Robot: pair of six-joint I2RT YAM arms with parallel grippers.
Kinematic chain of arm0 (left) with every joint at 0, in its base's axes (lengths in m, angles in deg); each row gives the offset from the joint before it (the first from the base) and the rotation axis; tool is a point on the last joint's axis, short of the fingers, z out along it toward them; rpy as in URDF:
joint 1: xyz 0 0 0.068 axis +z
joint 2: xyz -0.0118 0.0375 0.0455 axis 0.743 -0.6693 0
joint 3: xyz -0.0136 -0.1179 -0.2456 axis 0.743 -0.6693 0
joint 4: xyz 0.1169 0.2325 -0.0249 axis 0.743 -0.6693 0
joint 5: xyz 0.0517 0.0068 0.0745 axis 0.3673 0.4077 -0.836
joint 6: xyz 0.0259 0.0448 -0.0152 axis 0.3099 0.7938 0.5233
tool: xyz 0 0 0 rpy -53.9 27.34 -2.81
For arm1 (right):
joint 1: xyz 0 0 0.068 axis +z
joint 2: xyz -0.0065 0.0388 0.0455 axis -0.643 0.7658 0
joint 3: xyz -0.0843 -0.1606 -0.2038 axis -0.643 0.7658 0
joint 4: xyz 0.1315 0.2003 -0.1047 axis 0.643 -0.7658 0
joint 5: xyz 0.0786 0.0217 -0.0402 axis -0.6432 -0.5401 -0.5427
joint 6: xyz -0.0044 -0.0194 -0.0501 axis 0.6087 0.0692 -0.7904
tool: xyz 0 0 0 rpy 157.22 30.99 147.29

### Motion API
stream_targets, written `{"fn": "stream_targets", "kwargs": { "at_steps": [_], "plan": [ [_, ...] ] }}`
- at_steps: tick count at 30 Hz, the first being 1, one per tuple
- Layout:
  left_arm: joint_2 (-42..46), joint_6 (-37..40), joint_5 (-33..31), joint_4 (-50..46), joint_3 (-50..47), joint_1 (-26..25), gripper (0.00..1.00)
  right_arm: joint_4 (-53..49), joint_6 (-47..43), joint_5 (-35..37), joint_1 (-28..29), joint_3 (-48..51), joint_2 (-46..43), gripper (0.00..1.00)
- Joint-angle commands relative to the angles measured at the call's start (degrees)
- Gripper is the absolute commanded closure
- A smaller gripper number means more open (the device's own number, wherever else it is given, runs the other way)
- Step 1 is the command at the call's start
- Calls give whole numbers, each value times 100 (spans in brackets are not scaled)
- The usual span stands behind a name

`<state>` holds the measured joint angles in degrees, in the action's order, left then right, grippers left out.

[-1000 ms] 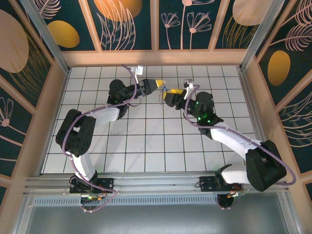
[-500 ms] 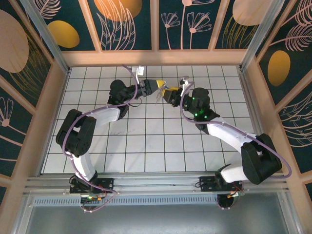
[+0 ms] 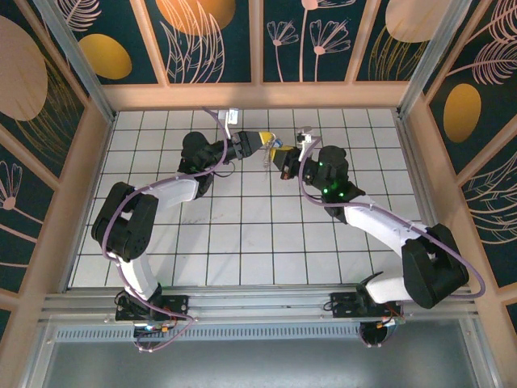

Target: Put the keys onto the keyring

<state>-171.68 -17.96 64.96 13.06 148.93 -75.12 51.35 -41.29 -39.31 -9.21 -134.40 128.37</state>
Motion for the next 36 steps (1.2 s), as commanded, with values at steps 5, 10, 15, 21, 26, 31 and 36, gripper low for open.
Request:
{"fn": "stream_targets", "kwargs": {
  "at_steps": [5, 10, 15, 21, 26, 31, 36],
  "plan": [
    [222, 45, -54, 296, 69, -38, 100, -67, -61, -205, 220, -101, 52, 100],
    [219, 42, -76, 331, 31, -51, 100, -85, -88, -291, 387, -286, 360, 100],
    [226, 53, -76, 348, 1, -55, 100, -137, -137, -273, 435, -370, 438, 100],
    [234, 47, -69, 368, -8, -55, 100, -192, -184, -123, 419, -311, 351, 100],
    [280, 47, -109, 411, -64, -63, 100, -72, -93, -86, 391, -220, 316, 100],
    [333, 33, -189, 524, -213, -64, 100, -41, 7, -87, 391, -238, 397, 100],
    [333, -54, -270, 747, -350, -73, 100, 46, 122, -43, 394, -177, 362, 100]
  ]
}}
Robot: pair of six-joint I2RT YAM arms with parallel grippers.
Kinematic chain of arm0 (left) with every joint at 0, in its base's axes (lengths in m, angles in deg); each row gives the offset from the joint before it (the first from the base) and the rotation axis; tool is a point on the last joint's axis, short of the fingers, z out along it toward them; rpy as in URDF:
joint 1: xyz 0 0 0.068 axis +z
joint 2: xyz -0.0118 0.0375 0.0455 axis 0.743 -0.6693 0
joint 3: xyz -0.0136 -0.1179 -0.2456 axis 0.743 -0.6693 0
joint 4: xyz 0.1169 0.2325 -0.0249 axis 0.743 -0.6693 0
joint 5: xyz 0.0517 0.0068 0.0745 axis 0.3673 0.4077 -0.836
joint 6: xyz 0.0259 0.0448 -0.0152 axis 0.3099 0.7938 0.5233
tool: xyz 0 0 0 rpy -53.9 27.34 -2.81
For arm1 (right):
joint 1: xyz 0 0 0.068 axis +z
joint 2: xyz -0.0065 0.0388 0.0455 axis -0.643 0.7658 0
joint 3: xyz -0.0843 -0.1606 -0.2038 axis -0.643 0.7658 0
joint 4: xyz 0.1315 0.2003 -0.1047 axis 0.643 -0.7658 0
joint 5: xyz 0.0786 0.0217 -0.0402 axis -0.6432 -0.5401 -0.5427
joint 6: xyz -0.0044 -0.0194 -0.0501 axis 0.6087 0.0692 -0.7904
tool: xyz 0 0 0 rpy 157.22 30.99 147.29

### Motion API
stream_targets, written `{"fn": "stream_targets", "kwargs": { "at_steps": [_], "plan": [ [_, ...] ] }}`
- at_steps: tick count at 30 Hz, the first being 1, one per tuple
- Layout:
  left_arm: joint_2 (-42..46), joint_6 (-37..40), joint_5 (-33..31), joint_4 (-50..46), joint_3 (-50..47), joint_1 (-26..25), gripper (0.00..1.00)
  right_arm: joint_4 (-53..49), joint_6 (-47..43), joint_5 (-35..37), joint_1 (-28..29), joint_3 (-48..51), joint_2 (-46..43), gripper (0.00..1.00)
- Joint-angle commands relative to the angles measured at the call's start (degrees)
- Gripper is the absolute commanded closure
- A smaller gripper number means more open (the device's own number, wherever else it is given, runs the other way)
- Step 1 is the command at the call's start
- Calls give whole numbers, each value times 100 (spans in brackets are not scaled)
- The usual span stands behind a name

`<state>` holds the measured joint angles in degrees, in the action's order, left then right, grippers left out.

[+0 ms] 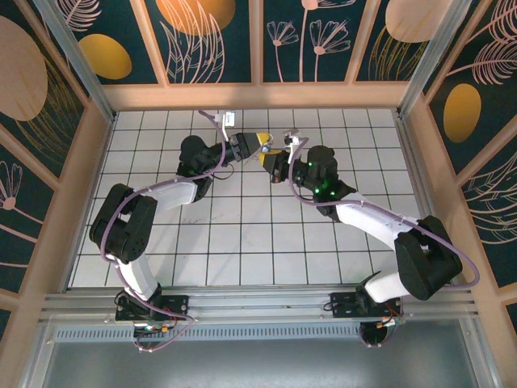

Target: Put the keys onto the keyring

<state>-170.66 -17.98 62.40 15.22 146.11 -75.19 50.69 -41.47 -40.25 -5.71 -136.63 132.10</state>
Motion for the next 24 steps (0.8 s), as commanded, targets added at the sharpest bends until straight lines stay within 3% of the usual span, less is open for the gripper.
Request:
{"fn": "stream_targets", "kwargs": {
  "at_steps": [1, 20, 24],
  "plan": [
    [230, -57, -36, 542, -84, -70, 100, 142, 173, 53, 41, 55, -16, 100],
    [142, -38, -203, 702, -166, -101, 100, 397, 458, -439, 23, -94, 141, 100],
    [119, -1, -250, 712, -166, -101, 100, 279, 448, -473, -57, -58, 31, 80]
  ]
}}
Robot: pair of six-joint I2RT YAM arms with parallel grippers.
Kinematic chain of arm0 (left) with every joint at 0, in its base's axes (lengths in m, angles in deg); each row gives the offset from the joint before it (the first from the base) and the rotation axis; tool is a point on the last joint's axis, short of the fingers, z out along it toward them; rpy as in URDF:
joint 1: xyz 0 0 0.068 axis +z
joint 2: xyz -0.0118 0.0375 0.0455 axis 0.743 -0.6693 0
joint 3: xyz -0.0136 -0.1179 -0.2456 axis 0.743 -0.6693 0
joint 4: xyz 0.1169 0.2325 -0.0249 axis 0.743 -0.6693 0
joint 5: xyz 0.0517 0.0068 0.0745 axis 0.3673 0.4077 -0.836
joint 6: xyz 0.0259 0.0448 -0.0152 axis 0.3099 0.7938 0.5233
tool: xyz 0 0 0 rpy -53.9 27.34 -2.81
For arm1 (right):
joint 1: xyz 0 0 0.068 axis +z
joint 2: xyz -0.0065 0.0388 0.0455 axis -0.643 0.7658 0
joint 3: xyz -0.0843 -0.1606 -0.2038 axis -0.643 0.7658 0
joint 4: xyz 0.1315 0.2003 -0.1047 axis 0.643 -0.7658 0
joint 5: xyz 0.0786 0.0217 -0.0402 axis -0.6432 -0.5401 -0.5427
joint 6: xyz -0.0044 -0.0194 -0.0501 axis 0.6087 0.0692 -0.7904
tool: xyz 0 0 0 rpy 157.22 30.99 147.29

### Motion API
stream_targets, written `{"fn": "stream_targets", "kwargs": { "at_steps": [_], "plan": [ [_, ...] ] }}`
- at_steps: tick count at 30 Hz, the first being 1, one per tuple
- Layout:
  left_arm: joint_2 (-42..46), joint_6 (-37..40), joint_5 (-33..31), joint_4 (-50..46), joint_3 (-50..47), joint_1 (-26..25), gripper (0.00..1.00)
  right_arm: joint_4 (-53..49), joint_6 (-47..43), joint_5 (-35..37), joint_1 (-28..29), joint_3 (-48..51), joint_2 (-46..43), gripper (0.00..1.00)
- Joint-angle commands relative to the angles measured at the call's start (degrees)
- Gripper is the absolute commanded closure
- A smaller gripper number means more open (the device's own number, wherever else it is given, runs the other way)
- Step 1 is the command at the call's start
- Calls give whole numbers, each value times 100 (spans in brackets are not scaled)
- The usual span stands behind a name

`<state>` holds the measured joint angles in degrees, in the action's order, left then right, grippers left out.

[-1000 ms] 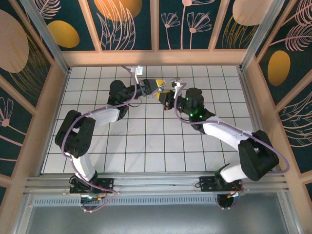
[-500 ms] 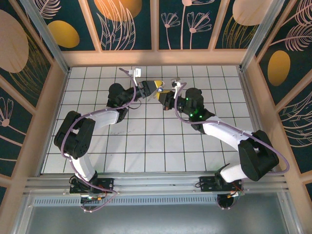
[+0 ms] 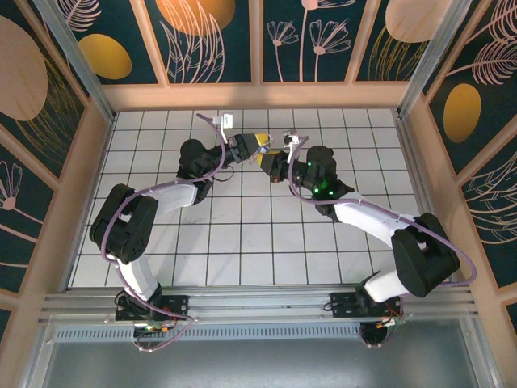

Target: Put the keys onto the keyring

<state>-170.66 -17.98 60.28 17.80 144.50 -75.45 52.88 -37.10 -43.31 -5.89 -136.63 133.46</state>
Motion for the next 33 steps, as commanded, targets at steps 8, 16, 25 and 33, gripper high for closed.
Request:
{"fn": "stream_targets", "kwargs": {
  "at_steps": [8, 16, 25, 33],
  "plan": [
    [37, 27, -223, 547, -21, -75, 100, 175, 332, -231, -249, 435, -645, 54],
    [19, -69, -382, 755, -48, -75, 100, 486, 852, -87, -906, 1002, -1522, 47],
    [219, -250, -741, 996, -403, -75, 100, 1037, 1628, -216, -1163, 576, -1365, 46],
    [271, -707, -1209, 1439, -696, -84, 100, 2157, 2534, -344, -1150, 298, -589, 48]
  ]
}}
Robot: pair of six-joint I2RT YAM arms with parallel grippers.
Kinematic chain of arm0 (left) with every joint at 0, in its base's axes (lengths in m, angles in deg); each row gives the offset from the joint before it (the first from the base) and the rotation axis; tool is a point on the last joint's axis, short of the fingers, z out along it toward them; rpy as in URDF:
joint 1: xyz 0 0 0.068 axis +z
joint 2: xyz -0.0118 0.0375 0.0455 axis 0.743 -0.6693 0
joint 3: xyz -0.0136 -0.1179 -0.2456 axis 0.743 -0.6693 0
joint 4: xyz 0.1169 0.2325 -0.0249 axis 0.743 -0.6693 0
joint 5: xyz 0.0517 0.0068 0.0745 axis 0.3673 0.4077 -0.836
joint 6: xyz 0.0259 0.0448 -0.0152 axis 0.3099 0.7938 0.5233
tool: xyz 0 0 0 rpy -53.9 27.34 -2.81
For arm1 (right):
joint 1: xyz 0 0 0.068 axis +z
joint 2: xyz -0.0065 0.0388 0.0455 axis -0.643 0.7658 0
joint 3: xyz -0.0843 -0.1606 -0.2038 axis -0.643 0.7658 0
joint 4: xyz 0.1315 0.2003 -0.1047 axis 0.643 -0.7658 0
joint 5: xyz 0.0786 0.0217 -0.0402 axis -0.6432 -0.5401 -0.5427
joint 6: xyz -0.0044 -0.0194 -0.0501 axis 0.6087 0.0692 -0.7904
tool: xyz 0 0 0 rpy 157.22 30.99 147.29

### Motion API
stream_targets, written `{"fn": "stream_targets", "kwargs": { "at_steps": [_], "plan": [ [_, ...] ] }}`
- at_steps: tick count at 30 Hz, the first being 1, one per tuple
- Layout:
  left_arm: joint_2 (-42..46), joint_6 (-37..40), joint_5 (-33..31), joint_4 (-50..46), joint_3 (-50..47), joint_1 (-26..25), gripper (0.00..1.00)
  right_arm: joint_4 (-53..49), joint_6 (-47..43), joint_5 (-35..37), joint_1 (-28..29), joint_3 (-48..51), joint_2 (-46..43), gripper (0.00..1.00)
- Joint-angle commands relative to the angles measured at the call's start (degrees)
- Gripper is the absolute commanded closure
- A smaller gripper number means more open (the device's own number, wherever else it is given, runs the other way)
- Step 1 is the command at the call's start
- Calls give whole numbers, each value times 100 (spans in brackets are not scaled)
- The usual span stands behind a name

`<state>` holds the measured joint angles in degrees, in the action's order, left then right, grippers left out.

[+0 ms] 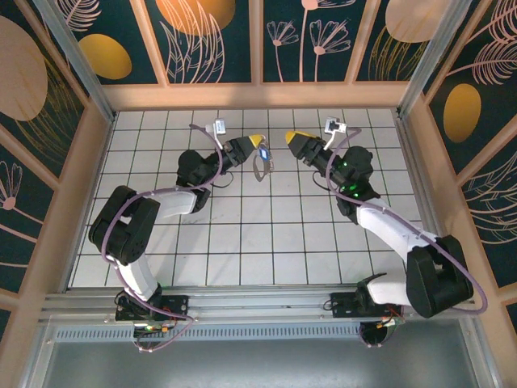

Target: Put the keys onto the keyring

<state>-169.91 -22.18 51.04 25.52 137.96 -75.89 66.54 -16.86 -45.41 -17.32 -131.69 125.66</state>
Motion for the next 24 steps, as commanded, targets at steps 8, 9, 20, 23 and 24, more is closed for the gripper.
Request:
{"fn": "stream_targets", "kwargs": {
  "at_steps": [8, 9, 20, 23, 24],
  "plan": [
    [89, -615, -502, 930, -70, -73, 100, 1418, 975, -226, 158, -465, 856, 51],
    [86, -608, -511, 930, -76, -80, 100, 1457, 995, -245, 196, -516, 926, 52],
    [54, -589, -550, 875, -51, -102, 100, 1632, 1035, -362, 520, -925, 1482, 64],
    [52, -572, -550, 868, -53, -102, 100, 1652, 1037, -371, 562, -948, 1543, 68],
    [54, -579, -550, 869, -58, -101, 100, 1665, 1042, -382, 571, -944, 1563, 70]
  ]
}}
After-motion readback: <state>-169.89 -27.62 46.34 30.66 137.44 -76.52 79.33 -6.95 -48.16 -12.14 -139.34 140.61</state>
